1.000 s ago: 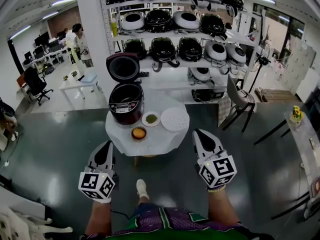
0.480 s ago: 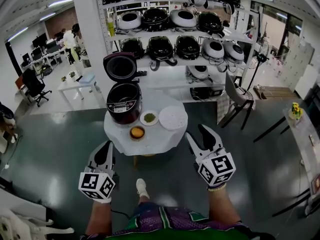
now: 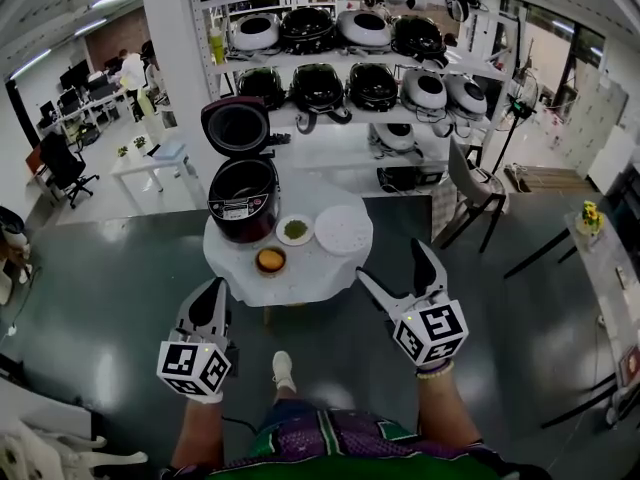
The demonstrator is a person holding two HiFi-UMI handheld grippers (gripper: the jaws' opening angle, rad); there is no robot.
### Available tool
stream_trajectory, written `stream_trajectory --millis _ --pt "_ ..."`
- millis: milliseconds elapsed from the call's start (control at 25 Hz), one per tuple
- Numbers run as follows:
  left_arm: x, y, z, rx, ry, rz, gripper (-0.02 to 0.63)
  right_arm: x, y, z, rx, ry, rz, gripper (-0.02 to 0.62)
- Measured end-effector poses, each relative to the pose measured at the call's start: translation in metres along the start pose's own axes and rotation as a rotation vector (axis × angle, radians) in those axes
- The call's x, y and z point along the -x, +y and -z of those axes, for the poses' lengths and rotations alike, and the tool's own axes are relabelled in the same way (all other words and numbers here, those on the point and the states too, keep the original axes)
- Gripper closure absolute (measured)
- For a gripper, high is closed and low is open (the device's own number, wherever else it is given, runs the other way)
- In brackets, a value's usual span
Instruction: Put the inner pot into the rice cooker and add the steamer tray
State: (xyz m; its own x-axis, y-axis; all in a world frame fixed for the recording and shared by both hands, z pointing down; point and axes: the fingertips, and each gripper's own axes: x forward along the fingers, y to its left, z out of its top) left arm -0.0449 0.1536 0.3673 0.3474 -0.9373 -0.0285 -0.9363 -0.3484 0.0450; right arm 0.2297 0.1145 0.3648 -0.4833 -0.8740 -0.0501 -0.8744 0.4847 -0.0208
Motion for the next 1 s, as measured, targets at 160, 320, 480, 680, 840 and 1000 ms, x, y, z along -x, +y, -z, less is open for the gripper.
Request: stream_trajectory --millis 160,320,480,680,840,1000 --pt "-0.014 0.001 0.003 0.008 0.014 0.012 0.584 -0.009 -0.007 0.005 -0.01 0.021 0.01 0.112" --pt "-0.04 0.008 0.01 0.006 0.033 0.031 0.584 -0.029 -0.022 0.016 -0.016 0.046 0.031 0.112" --pt "-0.069 0.025 0.017 0.013 0.053 0.049 0.584 -0.057 -0.034 0.032 -0.034 0.087 0.057 0.112" --pt "-0.109 0.071 0.02 0.049 0.059 0.05 0.584 -0.104 -0.042 0.047 -0.038 0.133 0.088 0.112" --pt "-0.144 0.111 0.026 0.072 0.071 0.05 0.584 -0.153 -0.051 0.062 -0.033 0.183 0.105 0.113" --pt "-0.181 0.152 0.028 0.061 0.085 0.06 0.584 -0.2 -0.054 0.076 -0.042 0.216 0.131 0.114"
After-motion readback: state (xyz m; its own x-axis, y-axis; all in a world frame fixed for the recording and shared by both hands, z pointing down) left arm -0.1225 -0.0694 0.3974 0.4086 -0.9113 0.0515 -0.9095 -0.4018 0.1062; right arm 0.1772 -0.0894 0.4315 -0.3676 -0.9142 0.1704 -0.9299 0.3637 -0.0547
